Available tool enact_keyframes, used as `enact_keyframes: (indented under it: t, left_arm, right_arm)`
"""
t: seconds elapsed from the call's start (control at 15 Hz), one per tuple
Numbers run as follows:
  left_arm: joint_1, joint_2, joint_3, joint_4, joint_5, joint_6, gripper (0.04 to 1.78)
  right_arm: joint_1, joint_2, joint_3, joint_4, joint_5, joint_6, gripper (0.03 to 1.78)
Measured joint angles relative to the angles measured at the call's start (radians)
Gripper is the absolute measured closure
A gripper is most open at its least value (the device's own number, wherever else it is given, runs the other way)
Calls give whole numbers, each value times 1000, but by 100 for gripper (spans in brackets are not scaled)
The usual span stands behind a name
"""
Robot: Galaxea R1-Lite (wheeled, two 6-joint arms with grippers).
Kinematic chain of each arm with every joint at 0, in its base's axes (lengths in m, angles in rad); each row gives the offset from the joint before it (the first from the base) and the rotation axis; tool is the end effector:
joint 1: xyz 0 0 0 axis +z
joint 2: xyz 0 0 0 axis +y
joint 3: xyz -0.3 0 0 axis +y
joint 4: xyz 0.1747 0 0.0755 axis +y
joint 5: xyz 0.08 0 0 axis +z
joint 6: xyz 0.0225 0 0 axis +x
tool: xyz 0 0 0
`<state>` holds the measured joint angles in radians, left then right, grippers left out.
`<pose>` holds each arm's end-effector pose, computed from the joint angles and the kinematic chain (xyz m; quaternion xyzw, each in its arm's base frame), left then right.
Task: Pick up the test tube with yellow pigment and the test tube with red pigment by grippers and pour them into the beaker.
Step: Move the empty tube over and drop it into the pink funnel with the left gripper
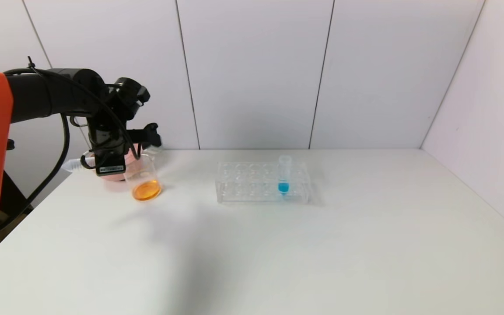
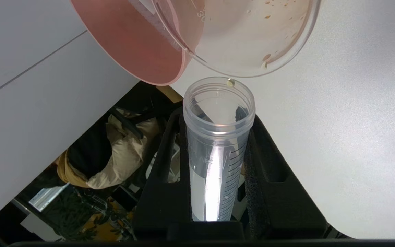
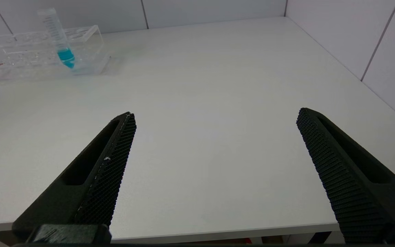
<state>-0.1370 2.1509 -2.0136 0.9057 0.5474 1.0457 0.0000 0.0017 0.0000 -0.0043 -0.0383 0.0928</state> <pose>0.3957 -0.0427 0.2161 0.5687 0.4948 -0.0813 0.6520 -0.0227 -0.0009 0.0760 0.0464 -0.0022 -0.0191 0.9987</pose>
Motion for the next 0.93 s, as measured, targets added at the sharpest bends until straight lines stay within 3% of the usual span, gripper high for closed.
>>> enact_keyframes:
  t: [0.13, 0.33, 0.6, 0.8, 0.93]
  left_arm:
    - [21, -32, 7, -13, -80, -25, 137]
    - [93, -99, 10, -27, -284, -149, 137]
    - [164, -169, 27, -154, -503, -461, 137]
    - [183, -235, 139, -333, -533, -733, 137]
    - [186, -285, 309, -497, -521, -828, 137]
  right_arm:
    - [0, 0, 0, 0, 0, 0, 10]
    - [0, 0, 0, 0, 0, 0, 10]
    - [0, 0, 0, 0, 0, 0, 10]
    - [0, 0, 0, 0, 0, 0, 10]
    - [0, 0, 0, 0, 0, 0, 10]
